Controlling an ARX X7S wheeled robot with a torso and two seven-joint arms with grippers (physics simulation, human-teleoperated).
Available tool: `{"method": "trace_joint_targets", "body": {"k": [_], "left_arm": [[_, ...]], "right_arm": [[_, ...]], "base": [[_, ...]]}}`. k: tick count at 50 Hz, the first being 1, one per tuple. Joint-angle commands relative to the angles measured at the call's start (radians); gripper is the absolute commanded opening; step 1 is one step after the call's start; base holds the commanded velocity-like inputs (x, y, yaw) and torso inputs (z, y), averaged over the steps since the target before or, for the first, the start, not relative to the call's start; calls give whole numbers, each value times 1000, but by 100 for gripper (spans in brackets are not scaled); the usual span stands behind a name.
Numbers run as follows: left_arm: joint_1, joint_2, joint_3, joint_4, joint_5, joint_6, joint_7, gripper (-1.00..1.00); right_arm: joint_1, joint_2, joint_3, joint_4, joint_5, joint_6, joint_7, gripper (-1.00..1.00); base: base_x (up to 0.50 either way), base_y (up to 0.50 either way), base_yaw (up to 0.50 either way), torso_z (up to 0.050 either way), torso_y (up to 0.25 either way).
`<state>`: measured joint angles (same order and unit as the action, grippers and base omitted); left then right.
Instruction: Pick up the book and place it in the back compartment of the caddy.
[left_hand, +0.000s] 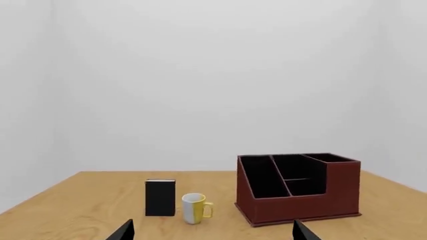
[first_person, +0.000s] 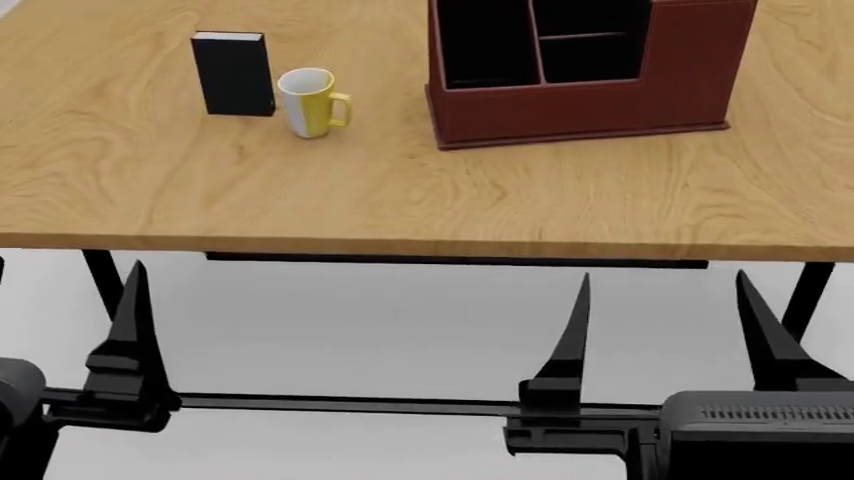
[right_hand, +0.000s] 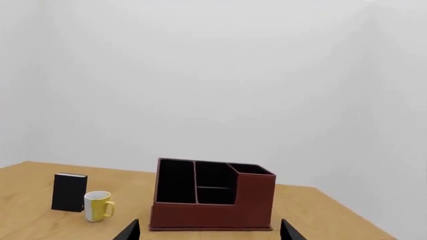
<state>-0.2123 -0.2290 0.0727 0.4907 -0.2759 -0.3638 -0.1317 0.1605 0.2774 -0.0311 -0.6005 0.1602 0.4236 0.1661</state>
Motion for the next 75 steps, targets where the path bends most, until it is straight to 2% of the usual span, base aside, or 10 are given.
{"method": "trace_joint_targets", "body": {"k": [1, 29, 38, 50, 60, 75], "left_arm": [[-3, -2, -1, 8, -9, -4, -11, 100], [1, -16, 4, 11, -26, 4, -21, 100], [-2, -18, 5, 11, -34, -2, -27, 100], [-3, -30, 22, 8, -42, -26, -24, 100], [-8, -41, 22, 15, -52, -39, -24, 100], [-35, -53, 12, 38, -71, -70, -40, 100]], "right_arm": [[1, 6, -1, -7, 9, 2, 2, 100], [5, 17, -20, -11, 17, -2, 7, 100], [15, 19, -20, -8, 21, -1, 11, 100], [147, 48, 22, -72, 43, 104, 32, 100], [243, 97, 105, -158, 77, 218, 48, 100], [354, 181, 337, -356, 204, 443, 69, 100]], "base": [[0, -297, 0, 0, 0], [0, -291, 0, 0, 0], [0, -10, 0, 0, 0], [0, 0, 0, 0, 0], [0, 0, 0, 0, 0], [0, 0, 0, 0, 0]]}}
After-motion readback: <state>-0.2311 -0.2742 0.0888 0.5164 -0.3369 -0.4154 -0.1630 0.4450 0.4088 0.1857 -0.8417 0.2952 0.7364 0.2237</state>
